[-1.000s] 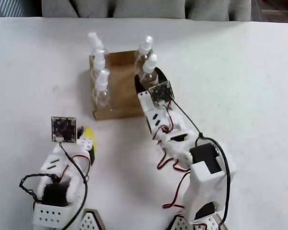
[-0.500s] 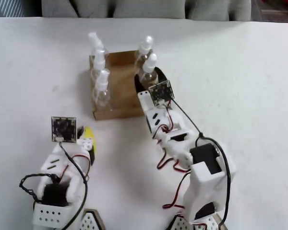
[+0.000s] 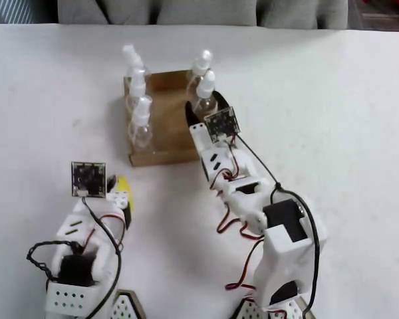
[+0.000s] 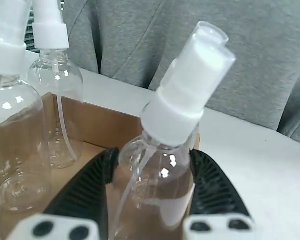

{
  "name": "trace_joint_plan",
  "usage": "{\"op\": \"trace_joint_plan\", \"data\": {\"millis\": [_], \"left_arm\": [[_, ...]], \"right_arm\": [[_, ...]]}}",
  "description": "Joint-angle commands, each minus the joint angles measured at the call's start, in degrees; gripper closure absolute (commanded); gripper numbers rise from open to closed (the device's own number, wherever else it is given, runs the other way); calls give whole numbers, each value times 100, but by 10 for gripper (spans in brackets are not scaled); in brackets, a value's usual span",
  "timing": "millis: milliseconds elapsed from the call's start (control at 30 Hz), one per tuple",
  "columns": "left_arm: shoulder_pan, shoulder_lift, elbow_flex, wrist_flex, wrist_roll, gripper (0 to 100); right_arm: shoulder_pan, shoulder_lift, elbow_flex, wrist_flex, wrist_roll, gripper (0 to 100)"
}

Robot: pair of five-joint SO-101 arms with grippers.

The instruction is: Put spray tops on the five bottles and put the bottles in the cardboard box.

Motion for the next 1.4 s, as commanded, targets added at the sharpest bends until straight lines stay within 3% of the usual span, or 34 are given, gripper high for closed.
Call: {"op": "trace_joint_plan", "data": {"millis": [0,433,733,1367], "left_arm": [[-22,48,0,9,44,943],[-31,48,0,9,44,943],[-40,48,0,9,44,943],[-40,48,0,9,44,943]], "right_arm": [[-84,-31,18,215,-53,978],[-145,-66,18,620,-18,975],[-145,-66,114,629,-53,759],[-145,-198,114,620,-62,755]]}}
